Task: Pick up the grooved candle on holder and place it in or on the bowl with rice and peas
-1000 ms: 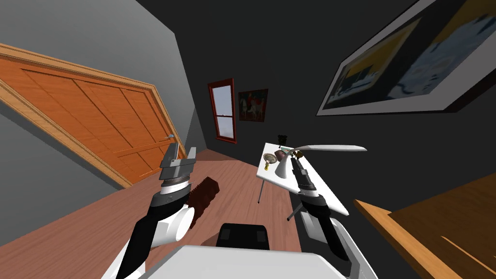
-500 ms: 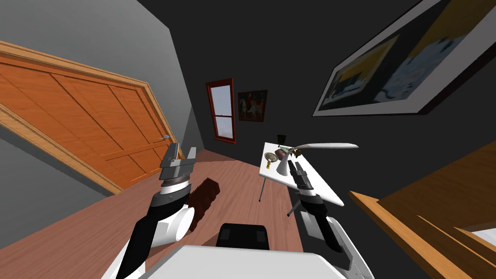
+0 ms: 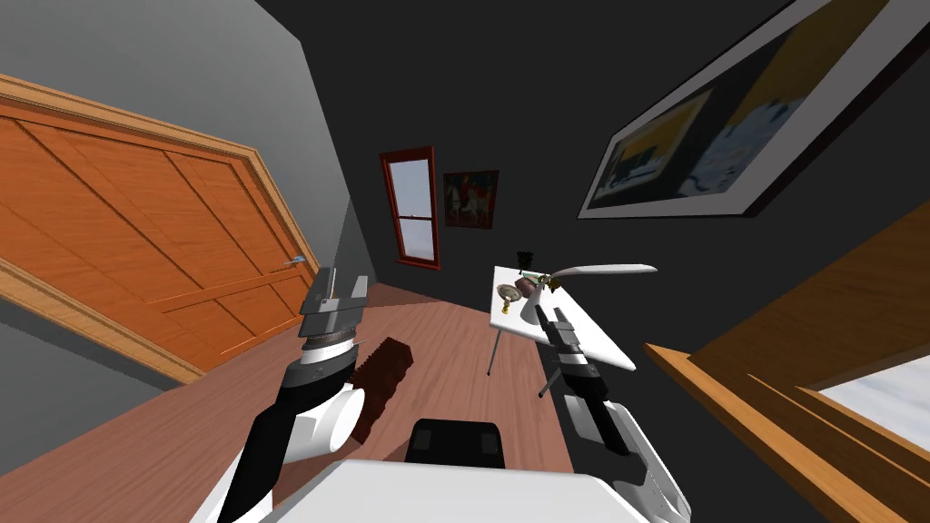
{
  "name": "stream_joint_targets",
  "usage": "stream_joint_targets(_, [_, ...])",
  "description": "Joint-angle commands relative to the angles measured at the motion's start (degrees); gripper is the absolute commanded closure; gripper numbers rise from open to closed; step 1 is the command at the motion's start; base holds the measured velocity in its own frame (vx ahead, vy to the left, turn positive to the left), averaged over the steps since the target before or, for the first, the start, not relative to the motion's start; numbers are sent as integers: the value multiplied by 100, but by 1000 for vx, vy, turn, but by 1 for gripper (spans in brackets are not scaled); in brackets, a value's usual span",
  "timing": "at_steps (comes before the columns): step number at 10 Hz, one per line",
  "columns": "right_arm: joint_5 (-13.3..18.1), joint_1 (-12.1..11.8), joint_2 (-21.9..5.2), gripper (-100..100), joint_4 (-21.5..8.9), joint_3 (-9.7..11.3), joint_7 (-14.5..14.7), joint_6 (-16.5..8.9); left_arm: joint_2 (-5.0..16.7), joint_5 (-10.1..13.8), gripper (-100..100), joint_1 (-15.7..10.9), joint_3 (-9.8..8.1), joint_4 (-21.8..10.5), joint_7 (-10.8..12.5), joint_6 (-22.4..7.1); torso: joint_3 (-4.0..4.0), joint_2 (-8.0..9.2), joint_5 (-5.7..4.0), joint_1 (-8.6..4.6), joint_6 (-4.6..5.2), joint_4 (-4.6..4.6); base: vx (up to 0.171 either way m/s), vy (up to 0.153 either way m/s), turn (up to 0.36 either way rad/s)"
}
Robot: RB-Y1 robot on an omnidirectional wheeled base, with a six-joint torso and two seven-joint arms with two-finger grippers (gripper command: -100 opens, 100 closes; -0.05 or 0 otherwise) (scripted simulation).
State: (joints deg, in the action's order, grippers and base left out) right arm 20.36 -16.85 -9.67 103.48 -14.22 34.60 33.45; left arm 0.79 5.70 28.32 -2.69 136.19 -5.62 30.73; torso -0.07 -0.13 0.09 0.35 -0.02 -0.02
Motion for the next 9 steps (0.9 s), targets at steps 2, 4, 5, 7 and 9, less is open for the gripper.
stream_joint_targets(2, [366, 156, -29, -100, -448, -127, 458, -51, 0, 0, 0, 0, 0, 0, 0, 0, 1, 1, 0, 3, 1, 0, 7, 112, -124])
stream_joint_targets(4, [521, 237, -41, -100, -637, -170, 715, -75, 0, 0, 0, 0, 0, 0, 0, 0, -3, -6, 1, 1, -1, -1, 10, 75, -33])
stream_joint_targets(5, [679, 318, -53, -100, -820, -205, 884, -104, 0, 0, 0, 0, 0, 0, 0, 0, -2, -4, -2, -10, 0, -1, 30, 75, -69])
stream_joint_targets(7, [1004, 476, -75, -100, -1159, -257, 1241, -175, 0, 0, 0, 0, 0, 0, 0, 0, -10, -18, 0, -3, -1, -4, 49, 83, -53])
stream_joint_targets(9, [1167, 551, -84, -100, -1315, -274, 1476, -217, 0, 0, 0, 0, 0, 0, 0, 0, -9, -15, -2, -14, -1, -3, 31, 45, -13])
